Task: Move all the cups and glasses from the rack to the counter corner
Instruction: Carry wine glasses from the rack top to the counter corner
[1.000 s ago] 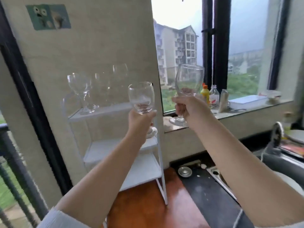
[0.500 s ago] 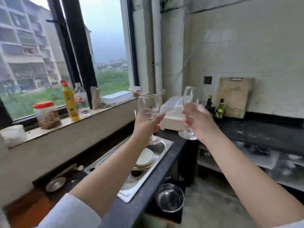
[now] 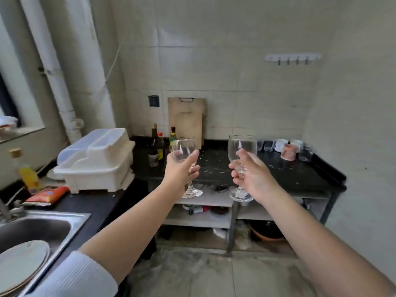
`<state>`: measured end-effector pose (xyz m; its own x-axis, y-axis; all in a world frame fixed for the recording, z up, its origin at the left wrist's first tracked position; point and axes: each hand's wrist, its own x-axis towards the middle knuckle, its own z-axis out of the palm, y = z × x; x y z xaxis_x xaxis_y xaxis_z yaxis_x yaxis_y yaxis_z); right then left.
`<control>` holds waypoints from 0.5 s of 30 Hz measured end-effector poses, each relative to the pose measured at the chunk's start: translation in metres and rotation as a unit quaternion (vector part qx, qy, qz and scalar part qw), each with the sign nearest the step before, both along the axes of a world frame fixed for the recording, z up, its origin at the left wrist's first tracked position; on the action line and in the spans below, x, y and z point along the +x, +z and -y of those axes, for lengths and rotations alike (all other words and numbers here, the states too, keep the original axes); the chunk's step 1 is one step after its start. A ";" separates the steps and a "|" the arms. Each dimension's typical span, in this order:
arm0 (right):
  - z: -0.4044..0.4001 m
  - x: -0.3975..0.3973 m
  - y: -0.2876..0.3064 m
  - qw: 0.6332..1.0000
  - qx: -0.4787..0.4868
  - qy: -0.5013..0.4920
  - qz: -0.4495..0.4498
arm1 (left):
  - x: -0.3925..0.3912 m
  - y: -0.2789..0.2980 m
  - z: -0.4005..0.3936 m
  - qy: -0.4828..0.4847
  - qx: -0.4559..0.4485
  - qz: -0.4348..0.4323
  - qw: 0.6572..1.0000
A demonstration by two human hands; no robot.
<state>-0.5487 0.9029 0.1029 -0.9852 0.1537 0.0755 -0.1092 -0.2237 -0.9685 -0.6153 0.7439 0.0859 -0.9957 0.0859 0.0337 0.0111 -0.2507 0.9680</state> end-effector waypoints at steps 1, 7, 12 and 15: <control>-0.015 -0.010 -0.006 1.000 0.006 -0.007 0.009 | -0.014 -0.004 -0.015 -0.013 -0.008 0.005 1.000; -0.105 -0.087 -0.029 0.995 0.059 -0.079 0.033 | -0.121 -0.027 -0.107 -0.070 -0.121 -0.015 0.990; -0.174 -0.170 -0.025 0.973 0.167 -0.147 0.060 | -0.217 -0.022 -0.170 -0.142 -0.225 -0.045 0.963; -0.219 -0.223 -0.029 0.954 0.182 -0.222 0.090 | -0.277 -0.024 -0.208 -0.186 -0.269 -0.058 0.943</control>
